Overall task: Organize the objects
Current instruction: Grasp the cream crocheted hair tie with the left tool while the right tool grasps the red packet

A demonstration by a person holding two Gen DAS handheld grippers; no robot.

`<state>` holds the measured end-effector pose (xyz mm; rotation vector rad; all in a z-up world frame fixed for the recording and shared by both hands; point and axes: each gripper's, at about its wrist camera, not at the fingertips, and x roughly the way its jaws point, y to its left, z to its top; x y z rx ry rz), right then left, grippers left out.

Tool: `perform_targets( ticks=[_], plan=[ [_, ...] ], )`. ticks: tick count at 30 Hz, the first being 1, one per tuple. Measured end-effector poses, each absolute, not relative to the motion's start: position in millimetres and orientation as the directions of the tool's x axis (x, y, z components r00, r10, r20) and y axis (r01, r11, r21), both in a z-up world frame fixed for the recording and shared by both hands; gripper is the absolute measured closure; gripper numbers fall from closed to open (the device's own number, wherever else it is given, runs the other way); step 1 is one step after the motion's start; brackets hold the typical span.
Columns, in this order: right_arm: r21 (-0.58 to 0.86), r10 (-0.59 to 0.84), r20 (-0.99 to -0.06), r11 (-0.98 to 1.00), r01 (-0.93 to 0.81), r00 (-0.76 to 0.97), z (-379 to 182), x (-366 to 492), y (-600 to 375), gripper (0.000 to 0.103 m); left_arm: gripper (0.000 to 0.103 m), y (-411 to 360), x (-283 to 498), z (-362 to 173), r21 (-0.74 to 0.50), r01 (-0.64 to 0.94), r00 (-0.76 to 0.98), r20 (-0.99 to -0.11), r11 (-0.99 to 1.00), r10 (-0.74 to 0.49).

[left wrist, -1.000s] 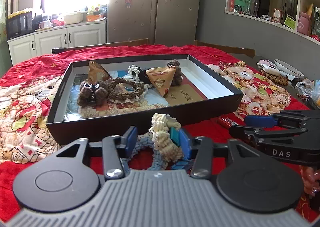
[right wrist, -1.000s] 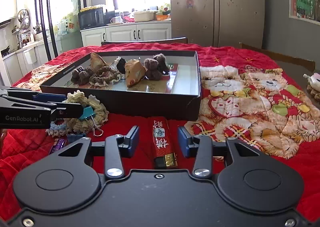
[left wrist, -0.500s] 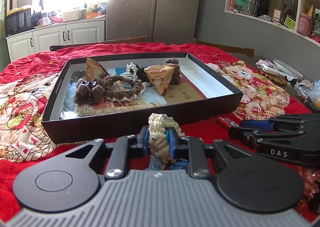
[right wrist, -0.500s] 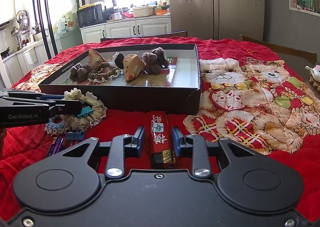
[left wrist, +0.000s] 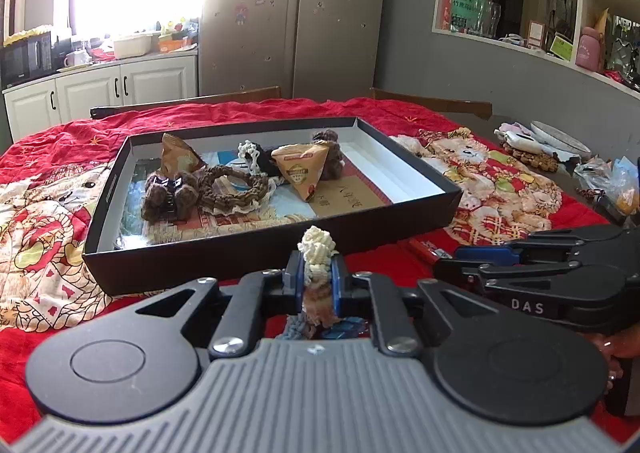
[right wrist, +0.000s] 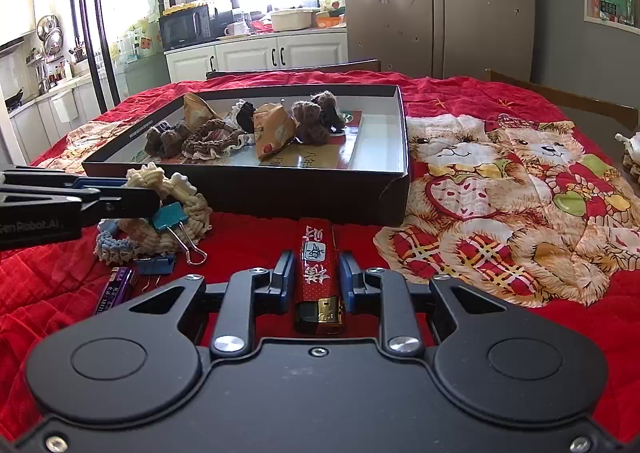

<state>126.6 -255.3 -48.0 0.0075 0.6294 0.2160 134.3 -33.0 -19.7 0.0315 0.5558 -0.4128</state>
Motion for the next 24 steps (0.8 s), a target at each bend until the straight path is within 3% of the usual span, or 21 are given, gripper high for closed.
perform_targets(
  ticks=[24],
  plan=[
    [0.075,0.23,-0.541,0.971,-0.226,0.809,-39,115,-250,0.081,0.087,-20,108,13,-0.09,0.415,0.807,-0.422,0.906,-0.412]
  ],
)
